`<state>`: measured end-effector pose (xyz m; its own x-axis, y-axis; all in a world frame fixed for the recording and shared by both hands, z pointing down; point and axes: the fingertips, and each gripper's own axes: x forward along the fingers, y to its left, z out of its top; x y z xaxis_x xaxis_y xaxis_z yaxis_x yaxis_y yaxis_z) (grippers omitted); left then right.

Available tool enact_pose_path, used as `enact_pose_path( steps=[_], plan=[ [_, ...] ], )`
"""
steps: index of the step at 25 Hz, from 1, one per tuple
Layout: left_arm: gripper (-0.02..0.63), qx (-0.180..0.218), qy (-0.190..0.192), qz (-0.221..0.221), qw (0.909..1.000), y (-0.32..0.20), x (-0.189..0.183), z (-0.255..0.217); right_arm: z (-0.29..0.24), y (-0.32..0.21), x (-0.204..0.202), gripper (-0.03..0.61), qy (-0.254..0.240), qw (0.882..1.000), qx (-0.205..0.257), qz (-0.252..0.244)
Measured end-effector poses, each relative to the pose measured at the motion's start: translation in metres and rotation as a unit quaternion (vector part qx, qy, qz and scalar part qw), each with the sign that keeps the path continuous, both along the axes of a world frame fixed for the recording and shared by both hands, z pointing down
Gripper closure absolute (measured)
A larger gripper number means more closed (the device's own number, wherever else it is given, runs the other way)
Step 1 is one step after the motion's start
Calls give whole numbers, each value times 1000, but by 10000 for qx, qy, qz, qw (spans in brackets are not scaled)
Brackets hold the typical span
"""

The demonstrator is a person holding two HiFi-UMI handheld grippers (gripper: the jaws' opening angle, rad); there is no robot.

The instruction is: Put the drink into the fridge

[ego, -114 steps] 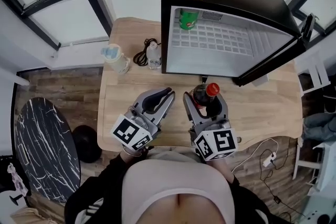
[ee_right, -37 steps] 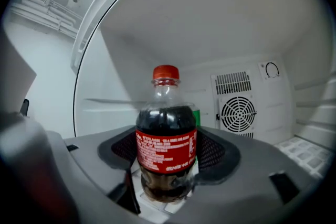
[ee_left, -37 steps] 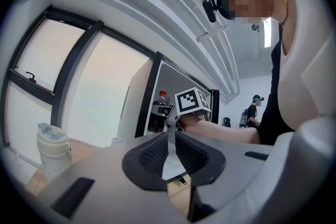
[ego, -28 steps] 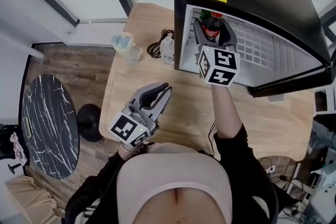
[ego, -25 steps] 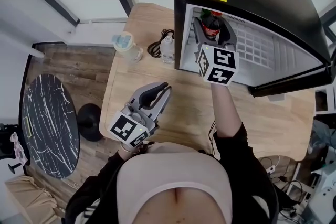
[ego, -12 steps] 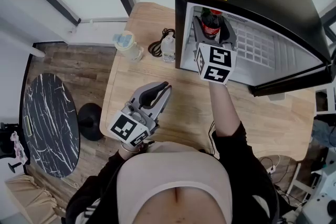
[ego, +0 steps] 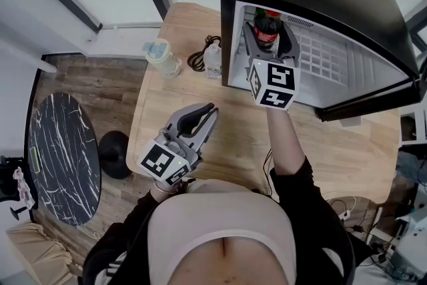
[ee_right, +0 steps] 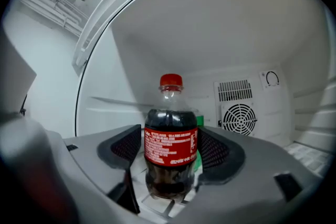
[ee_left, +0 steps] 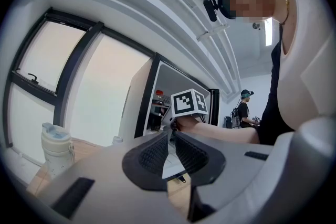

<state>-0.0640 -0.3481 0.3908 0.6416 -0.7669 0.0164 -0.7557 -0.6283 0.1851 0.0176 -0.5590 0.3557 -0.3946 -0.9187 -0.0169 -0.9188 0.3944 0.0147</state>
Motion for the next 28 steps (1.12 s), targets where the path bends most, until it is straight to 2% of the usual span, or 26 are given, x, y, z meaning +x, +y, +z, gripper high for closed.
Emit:
enact_pose_path(
  steps=[7,28],
  plan=[
    [565,44,12,82,10000,4,6,-2,-1,10,6,239,38,10000,1,67],
    [565,182,101,230,9995,24,21,-11,-21,66,17,238,-307,9995,73,-68]
  ],
)
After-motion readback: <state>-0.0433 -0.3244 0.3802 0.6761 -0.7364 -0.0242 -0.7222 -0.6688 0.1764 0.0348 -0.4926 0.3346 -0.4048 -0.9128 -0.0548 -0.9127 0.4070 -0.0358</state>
